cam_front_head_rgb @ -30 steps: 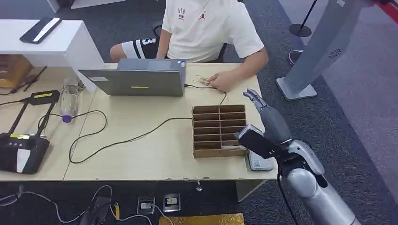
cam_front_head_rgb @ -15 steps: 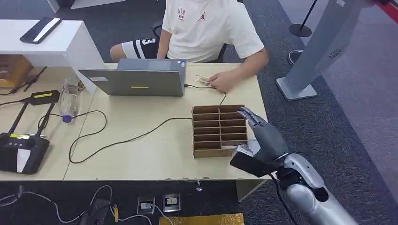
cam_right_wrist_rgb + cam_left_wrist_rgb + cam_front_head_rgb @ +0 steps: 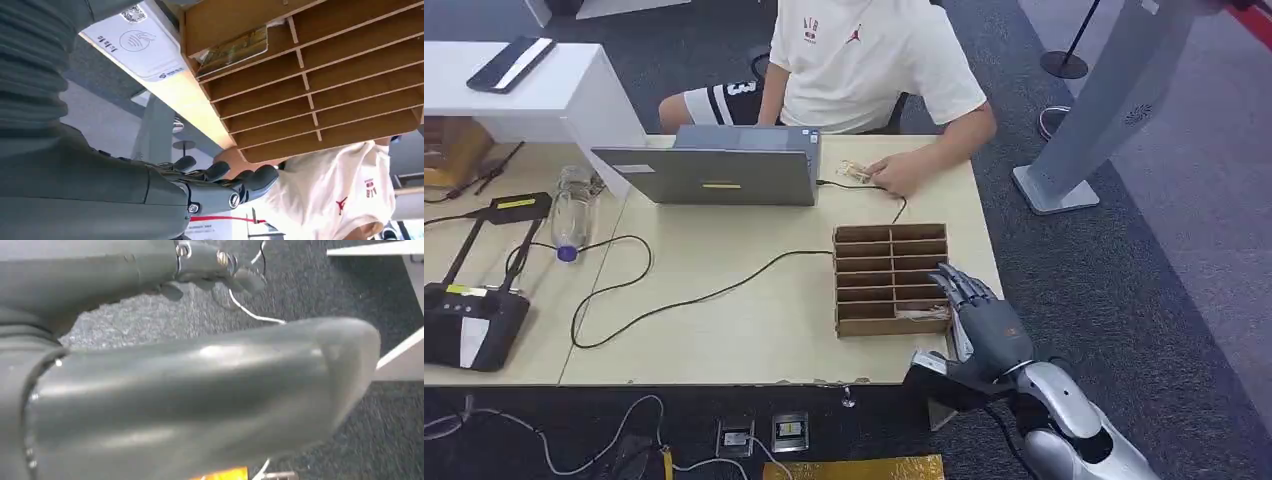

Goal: Pass the card to the sensor for recognition and then transmit it.

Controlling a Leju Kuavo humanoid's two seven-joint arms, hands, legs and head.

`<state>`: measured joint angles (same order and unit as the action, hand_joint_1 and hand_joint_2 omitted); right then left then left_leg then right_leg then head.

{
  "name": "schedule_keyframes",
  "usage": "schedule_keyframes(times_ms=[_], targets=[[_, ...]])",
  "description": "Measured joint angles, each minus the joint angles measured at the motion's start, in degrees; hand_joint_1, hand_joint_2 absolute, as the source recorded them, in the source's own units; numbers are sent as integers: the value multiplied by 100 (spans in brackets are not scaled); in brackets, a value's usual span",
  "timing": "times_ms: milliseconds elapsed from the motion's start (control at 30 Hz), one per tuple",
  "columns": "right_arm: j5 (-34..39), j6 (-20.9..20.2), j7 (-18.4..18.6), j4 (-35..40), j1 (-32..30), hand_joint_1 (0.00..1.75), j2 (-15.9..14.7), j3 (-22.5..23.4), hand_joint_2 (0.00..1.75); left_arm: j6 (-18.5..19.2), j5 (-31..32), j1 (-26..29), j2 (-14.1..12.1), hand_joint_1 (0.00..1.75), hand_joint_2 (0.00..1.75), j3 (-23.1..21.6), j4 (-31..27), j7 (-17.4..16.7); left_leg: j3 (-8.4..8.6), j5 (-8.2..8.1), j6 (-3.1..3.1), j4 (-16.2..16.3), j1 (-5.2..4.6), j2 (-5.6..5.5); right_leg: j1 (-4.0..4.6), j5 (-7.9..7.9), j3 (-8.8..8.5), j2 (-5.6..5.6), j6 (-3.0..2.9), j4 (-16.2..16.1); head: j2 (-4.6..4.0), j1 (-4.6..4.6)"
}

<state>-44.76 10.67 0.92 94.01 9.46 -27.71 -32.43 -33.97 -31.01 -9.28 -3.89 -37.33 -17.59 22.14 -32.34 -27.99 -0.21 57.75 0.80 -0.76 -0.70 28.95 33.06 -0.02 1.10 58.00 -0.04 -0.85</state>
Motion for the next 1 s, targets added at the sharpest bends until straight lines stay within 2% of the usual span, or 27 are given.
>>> schedule_keyframes(times_ms=[533, 833, 1000], targets=[[-162, 385, 79, -481, 173, 0, 35, -273, 175, 2, 118, -13, 0, 0, 0, -2, -2, 0, -1, 0, 0, 0, 0, 0, 0, 0, 0, 0, 0, 0, 0, -2], [-206, 483, -113, -931, 400, 0, 229, -337, 175, 11, 160, -67, -2, 0, 0, -9, -2, -31, 0, 0, 0, 0, 0, 0, 0, 0, 0, 0, 0, 1, 0, -2], [-125, 472, -348, -1187, 555, 0, 258, -337, 175, 11, 166, -70, -2, 0, 0, -11, -2, -46, 0, 0, 0, 0, 0, 0, 0, 0, 0, 0, 0, 1, 0, -2]])
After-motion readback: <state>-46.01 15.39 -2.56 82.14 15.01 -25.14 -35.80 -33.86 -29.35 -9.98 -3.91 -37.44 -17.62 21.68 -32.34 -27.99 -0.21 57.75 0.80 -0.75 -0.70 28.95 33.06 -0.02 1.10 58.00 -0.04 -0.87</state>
